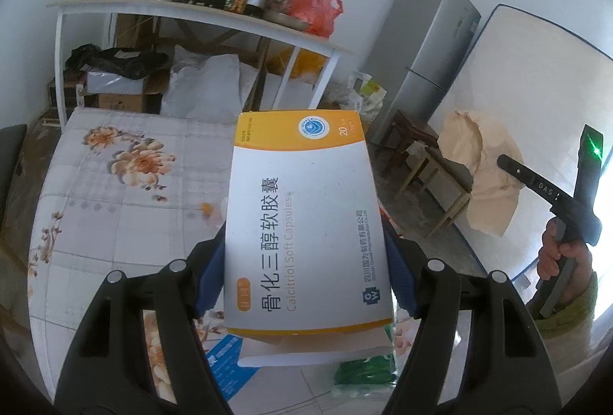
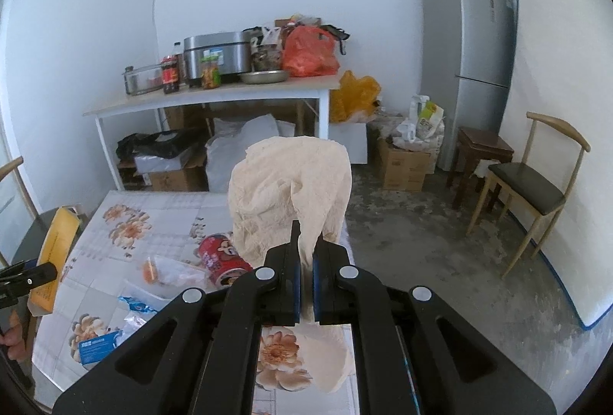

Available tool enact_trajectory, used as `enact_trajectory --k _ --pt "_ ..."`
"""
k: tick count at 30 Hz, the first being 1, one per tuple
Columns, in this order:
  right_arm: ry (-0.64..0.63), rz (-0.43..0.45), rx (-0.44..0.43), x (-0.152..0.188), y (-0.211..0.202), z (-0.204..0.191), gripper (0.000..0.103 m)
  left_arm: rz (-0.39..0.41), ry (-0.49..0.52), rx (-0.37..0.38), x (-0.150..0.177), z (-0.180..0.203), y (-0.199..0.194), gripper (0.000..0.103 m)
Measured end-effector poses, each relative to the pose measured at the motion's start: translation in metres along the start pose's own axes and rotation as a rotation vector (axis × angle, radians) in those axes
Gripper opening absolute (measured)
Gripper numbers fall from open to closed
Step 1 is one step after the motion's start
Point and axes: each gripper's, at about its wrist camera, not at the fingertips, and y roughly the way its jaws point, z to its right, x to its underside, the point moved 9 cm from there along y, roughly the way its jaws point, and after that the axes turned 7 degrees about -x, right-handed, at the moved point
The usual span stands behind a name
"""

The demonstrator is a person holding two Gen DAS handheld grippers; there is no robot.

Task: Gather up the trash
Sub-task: 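Carry the medicine box and beige cloth toward the blue wastebasket, then open both grippers over the blue wastebasket to drop the medicine box and beige cloth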

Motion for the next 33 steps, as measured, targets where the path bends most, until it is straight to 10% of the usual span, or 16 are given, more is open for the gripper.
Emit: enact_trajectory --k 17,27,33 --pt "0.219 0.066 0.165 0.051 -0.067 0.119 0.005 -0.048 0.237 0.183 -0.013 0.135 0.027 0.068" --pt "0.471 -0.002 0.314 0.147 -0.094 0.221 0.005 -0.312 0.401 0.4 0.024 0.277 0.105 0.068" --pt "0.73 -0.093 0.25 0.227 -0.061 0.274 0.005 -0.521 0.506 0.424 0.077 0.364 0.176 0.068"
